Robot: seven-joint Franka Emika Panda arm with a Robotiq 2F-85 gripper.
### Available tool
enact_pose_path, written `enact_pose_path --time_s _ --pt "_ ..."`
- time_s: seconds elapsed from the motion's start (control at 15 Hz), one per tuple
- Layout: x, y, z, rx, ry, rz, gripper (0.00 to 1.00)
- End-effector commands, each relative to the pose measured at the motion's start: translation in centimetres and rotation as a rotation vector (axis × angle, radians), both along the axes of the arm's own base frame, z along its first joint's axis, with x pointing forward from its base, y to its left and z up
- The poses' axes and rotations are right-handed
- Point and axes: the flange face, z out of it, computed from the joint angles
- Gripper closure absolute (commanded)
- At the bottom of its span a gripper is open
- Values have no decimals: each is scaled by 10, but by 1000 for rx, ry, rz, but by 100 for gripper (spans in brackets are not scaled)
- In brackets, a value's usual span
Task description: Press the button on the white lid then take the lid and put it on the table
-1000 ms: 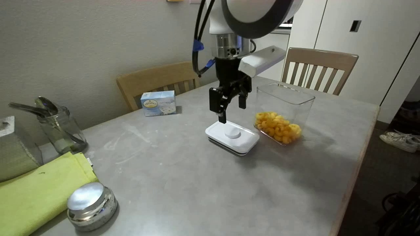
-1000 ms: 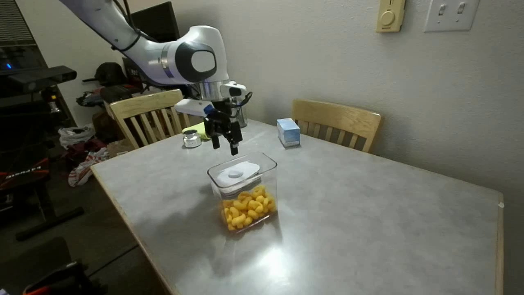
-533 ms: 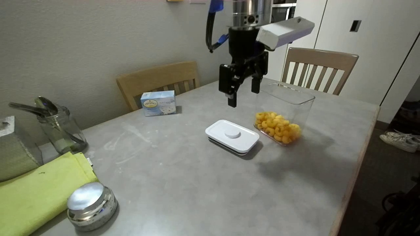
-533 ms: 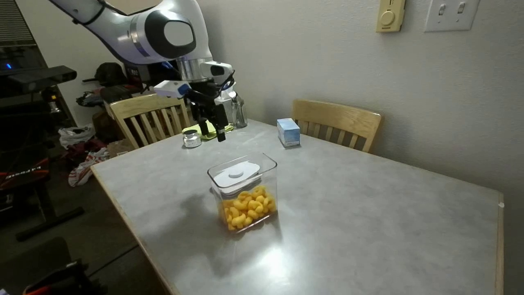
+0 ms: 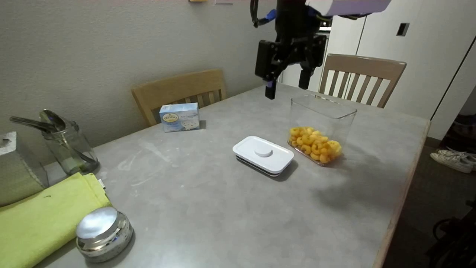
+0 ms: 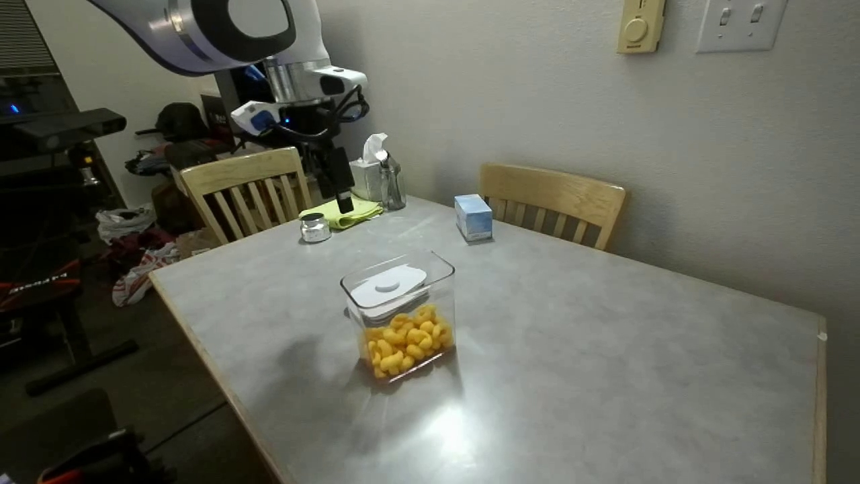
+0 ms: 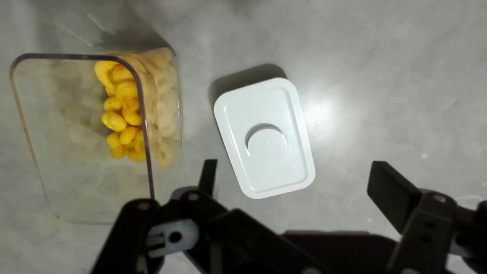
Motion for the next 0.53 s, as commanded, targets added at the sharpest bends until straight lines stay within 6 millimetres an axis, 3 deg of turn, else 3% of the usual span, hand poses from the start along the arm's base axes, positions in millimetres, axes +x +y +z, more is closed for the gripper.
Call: enact_pose_path --time_s 0.0,0.47 --pt "-14 -13 9 45 -36 -85 0" --pt "-9 -13 12 39 -41 -92 0"
